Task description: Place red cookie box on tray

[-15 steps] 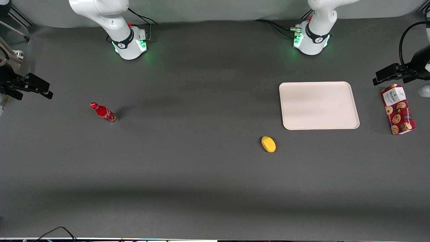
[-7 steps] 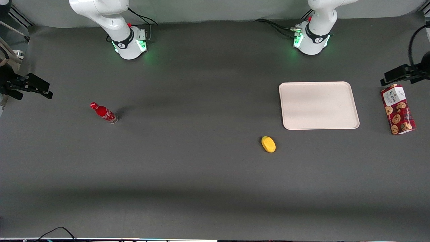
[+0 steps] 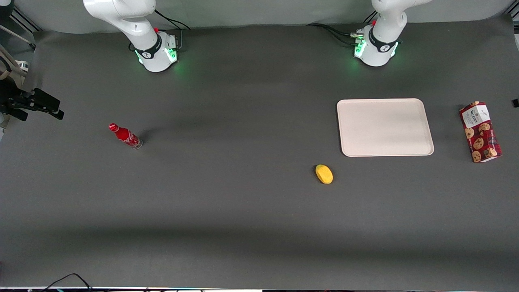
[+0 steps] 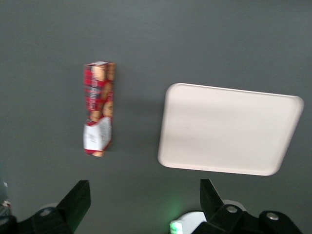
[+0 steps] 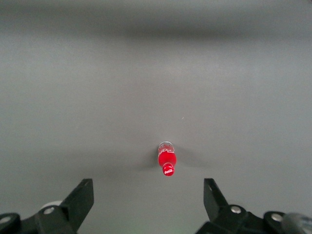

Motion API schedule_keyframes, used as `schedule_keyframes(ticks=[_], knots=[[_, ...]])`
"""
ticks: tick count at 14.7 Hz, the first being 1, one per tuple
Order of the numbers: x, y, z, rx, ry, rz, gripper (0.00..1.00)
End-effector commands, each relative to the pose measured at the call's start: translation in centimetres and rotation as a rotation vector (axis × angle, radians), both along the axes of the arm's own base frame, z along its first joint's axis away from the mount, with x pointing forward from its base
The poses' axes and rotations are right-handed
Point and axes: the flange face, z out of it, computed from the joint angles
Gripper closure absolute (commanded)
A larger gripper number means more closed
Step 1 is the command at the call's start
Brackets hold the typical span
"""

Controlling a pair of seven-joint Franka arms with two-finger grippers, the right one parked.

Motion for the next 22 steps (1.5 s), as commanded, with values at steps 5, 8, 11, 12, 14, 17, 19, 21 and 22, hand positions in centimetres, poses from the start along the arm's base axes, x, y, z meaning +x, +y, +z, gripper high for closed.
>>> schedule_keyframes(ticks=[5,8,11,12,14,17,19,21,22], knots=[[-4.0,14.1,-11.8,-0.022,0.022,-0.088,0.00],[-5.4,14.0,-18.1,-0.047,-0.014,-0.087,0.00],[-6.2,13.5,-23.4,-0.036,-0.020,-0.116,0.00],[-6.4,13.5,-25.0,-0.027,-0.030,-0.132,0.00],[-7.0,13.2,-28.0,-0.015,-0.065,-0.127,0.00],[-7.8,13.7,-31.5,-0.023,-0.113,-0.120,0.01],[-7.8,13.5,-32.5,-0.038,-0.139,-0.106,0.10],[-7.7,13.7,-33.0,-0.024,-0.145,-0.109,0.34],[-7.8,13.7,-33.4,-0.024,-0.141,-0.114,0.48]])
